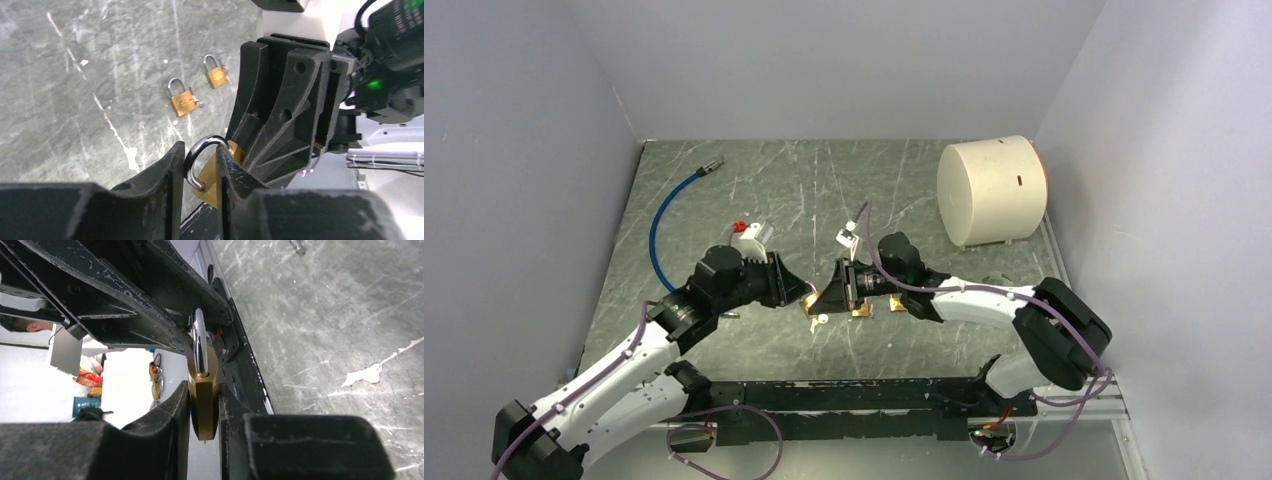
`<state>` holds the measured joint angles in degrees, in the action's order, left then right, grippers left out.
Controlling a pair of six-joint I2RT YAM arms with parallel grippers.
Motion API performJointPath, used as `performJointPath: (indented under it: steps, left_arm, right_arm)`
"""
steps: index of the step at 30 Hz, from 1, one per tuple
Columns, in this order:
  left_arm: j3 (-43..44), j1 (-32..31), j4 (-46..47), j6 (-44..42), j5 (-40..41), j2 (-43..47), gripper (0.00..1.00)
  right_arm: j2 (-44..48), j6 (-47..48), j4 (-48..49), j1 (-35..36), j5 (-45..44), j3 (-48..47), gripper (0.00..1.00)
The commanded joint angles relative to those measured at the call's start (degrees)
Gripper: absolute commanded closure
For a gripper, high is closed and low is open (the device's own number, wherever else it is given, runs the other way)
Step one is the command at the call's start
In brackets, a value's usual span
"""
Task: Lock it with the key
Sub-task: Lock the lock.
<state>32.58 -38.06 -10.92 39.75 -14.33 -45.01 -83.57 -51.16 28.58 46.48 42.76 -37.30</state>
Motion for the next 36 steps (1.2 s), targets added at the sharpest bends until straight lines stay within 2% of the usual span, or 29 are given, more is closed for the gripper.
performJointPath:
  steps: [1, 6, 11, 14, 15, 21, 23, 25, 27, 29, 31, 36]
  left_arm:
    - [3.6, 0.0, 6.7, 4.1, -16.4, 2.2, 0.68]
    - [5.0, 3.5, 4.9, 2.1, -20.9, 1.4, 0.68]
    - [7.0, 5.2, 3.0, -1.2, -25.3, 0.4, 0.81]
    - [7.0, 5.3, 2.5, -2.1, -26.6, -0.1, 0.95]
    - [6.9, 5.3, 2.6, -2.2, -27.0, -0.3, 0.97]
    - [5.2, 5.2, 1.5, -2.9, -28.1, -0.8, 0.97]
    - [3.2, 5.3, 4.4, -0.6, -29.3, 0.0, 0.97]
    - [0.8, 5.0, 8.9, 2.2, -29.9, 1.1, 0.97]
    - [-1.4, 4.7, 12.7, 4.7, -29.9, 2.0, 0.97]
    - [-2.8, 4.2, 14.3, 6.2, -30.1, 2.7, 0.98]
    - [-3.3, 3.3, 12.1, 5.9, -28.7, 4.1, 0.97]
    - [-2.9, 2.6, 5.3, 3.2, -23.6, 7.4, 0.97]
  right_arm:
    - [3.1, -2.6, 11.9, 0.2, -12.1, 0.3, 1.0]
    - [5.7, -0.9, 8.2, 0.6, -10.8, -0.5, 1.0]
    - [7.0, -0.2, 6.0, 0.6, -8.9, -1.6, 1.0]
    - [7.2, -0.3, 4.3, 0.6, -9.5, -2.7, 1.0]
    - [7.2, -0.1, 3.2, 0.7, -9.9, -3.3, 1.0]
    - [7.0, -0.6, 0.5, 0.3, -14.0, -6.8, 1.0]
    - [6.1, -0.7, -0.8, 0.2, -15.8, -8.9, 1.0]
    - [4.7, -1.1, -4.4, 0.2, -21.7, -11.2, 1.0]
    - [2.4, -2.6, -1.5, 0.0, -23.9, -11.1, 1.0]
    - [0.9, -4.6, 3.6, -1.2, -22.2, -10.3, 1.0]
    - [0.8, -4.7, 6.8, -2.0, -20.9, -9.8, 1.0]
    - [-0.2, -0.3, 4.7, -2.0, -14.4, -12.9, 1.0]
